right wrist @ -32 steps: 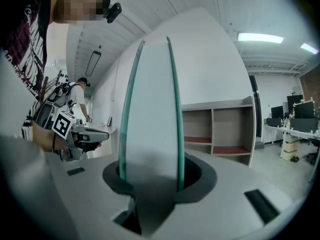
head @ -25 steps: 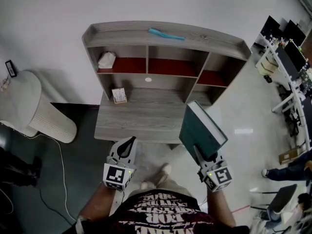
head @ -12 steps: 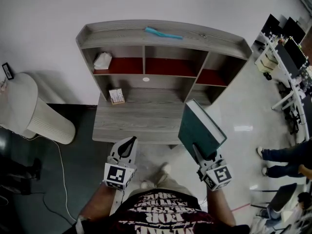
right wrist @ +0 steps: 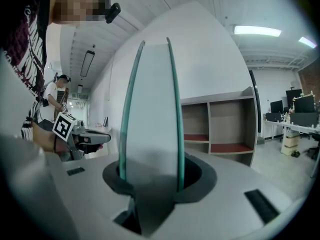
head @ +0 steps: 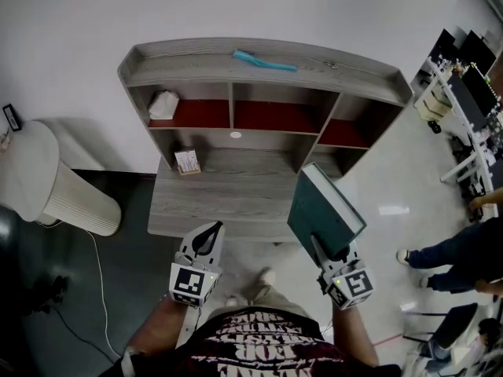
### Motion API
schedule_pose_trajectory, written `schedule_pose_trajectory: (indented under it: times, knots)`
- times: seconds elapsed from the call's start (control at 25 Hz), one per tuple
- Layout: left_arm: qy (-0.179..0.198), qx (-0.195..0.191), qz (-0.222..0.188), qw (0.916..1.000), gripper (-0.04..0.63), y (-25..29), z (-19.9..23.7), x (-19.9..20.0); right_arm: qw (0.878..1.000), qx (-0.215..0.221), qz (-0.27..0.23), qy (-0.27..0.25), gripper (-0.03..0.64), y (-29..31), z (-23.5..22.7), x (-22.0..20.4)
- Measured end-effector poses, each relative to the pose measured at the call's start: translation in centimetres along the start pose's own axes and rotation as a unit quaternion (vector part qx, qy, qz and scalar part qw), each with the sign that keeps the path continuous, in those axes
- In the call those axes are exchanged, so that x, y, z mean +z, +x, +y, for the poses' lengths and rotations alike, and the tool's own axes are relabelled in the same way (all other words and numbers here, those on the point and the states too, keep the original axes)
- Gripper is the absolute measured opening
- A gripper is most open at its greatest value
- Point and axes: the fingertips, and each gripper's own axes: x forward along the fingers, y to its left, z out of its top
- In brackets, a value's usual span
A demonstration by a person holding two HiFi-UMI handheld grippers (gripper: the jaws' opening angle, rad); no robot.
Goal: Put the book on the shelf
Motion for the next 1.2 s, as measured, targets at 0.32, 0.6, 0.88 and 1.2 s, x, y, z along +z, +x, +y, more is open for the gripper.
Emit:
schedule_pose_trajectory:
  times: [0.32,0.6,0.88,1.2]
  knots:
    - [-0.002,0.005,0.009,0.9999,0.005,2.3,0.8,0.5,1.0,0.01,-0.001,-0.001,0.163,2.3,-1.8,0.5]
    - [0.007,0.012,0.006,0.9999,0.005,4.5,1.3,1.6,1.0,0.023,-0.001,0.003,0.163,4.0,-3.6,0.9]
    - [0.014,0.024,0.006,0.9996,0.005,7.0,1.4,2.4,0.999,0.037,-0.01,0.003,0.163,5.6,-6.4,1.7]
    - [0.017,0.043,0.006,0.9989,0.005,10.3,1.1,3.3,0.998,0.056,-0.019,0.013,0.163,7.4,-9.8,1.9]
